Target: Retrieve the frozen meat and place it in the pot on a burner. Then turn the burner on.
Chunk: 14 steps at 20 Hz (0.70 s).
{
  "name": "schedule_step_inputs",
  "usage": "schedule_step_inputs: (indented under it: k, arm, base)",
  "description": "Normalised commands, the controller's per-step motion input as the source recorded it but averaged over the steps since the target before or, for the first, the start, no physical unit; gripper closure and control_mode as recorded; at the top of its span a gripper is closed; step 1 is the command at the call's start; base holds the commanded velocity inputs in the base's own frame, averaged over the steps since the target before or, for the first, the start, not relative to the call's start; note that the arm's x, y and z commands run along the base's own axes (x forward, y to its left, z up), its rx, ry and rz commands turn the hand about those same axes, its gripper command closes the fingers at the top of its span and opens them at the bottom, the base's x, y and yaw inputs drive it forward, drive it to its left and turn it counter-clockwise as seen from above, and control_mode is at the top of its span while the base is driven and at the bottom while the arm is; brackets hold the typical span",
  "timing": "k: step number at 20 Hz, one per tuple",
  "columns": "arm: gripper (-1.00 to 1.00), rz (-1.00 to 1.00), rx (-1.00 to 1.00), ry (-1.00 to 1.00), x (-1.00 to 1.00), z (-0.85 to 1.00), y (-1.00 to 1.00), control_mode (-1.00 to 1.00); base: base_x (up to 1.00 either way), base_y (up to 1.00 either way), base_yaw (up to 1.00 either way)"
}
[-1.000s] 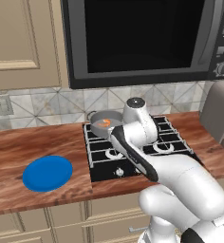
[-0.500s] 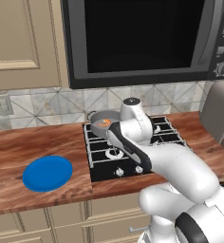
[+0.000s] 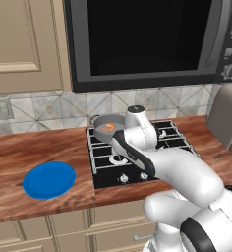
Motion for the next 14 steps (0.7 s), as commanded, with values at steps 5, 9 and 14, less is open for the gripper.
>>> schedule_step_inputs:
  k: [5,9,14]
  arm:
    - [-1.00,0.00,0.00,0.01,0.00,-0.11,-0.11,-1.00]
    - [-1.00,0.00,0.00,0.02,0.00,-0.08,-0.08,-1.00]
    - [-1.00,0.00,0.00,0.03,0.00,-0.09,-0.09,-1.00]
  base:
    - [0.00,0.00,0.00]
    - [0.00,0.00,0.00]
    - [0.00,0.00,0.00]
